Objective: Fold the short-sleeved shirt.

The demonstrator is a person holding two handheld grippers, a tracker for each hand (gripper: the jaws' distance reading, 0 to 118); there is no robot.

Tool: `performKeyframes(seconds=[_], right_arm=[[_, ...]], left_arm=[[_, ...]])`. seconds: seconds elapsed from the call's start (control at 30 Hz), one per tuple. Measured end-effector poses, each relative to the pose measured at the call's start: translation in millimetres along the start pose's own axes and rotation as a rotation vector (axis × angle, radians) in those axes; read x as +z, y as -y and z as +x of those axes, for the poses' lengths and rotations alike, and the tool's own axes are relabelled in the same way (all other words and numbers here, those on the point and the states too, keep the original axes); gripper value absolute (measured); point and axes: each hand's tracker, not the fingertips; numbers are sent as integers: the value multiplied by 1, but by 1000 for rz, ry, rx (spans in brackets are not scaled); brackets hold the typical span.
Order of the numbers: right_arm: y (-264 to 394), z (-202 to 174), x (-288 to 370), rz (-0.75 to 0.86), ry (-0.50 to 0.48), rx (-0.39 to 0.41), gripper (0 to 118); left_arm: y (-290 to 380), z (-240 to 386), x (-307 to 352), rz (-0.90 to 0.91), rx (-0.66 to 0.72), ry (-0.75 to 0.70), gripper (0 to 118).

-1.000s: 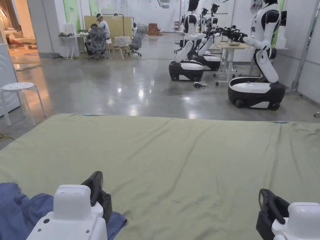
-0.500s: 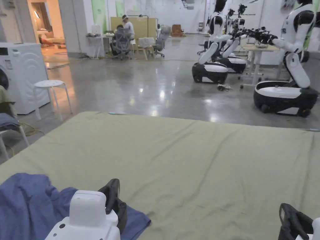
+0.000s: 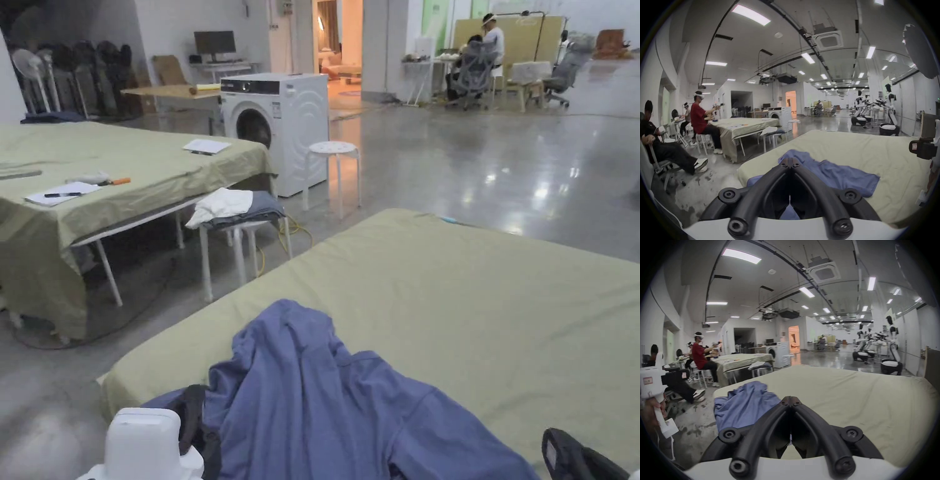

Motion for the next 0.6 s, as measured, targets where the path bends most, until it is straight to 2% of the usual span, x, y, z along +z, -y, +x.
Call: performKeyframes(seconds=[0.1,0.23,0.3,0.47,0.5,0.53,0.6], right_arm=[[3,-4,-11,-28,4,19,0],[7,10,-21,-57,44,12,0],[9,21,-21,-50,76,5,0],[13,50,-28,-30,141,-20,0],[17,62,-33,-37,144,-24,0],[18,67,-35,-46,148,-25,0],[21,74,-38,-62,151,-23,0]], left_arm=[[15,-4,-16,-35,-16,3,0],[24,13,-52,-83,-15,76,0],[26,29,-83,-107,-30,113,0],[32,70,-188,-296,-70,244,1],[33,78,-212,-313,-65,266,18],[35,85,-237,-368,-77,252,68],[42,99,-284,-511,-84,254,93]])
